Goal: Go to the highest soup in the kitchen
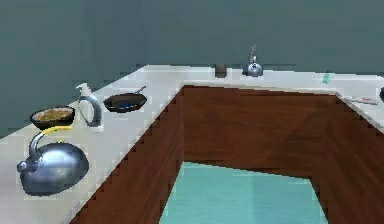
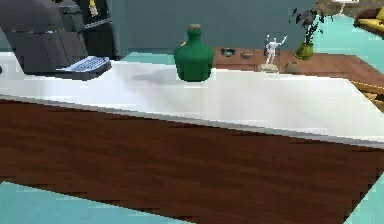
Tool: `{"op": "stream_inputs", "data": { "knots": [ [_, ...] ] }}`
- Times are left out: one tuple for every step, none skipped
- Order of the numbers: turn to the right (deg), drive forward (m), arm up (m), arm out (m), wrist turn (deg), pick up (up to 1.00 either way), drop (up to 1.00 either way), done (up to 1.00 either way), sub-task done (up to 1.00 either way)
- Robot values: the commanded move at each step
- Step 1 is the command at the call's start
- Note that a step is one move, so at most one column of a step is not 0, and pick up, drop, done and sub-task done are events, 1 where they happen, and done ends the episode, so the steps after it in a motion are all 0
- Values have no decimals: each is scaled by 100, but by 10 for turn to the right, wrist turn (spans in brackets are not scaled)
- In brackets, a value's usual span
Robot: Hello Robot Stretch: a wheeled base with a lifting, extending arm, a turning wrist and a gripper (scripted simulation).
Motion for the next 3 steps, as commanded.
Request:
{"op": "stream_inputs", "data": {
  "knots": [
    [0, 20, 0, 0, 0, 0, 0, 0, 0],
    [-420, 0, 0, 0, 0, 0, 0, 0, 0],
    [0, 0, 0, 0, 0, 0, 0, 100, 0]
  ]
}}
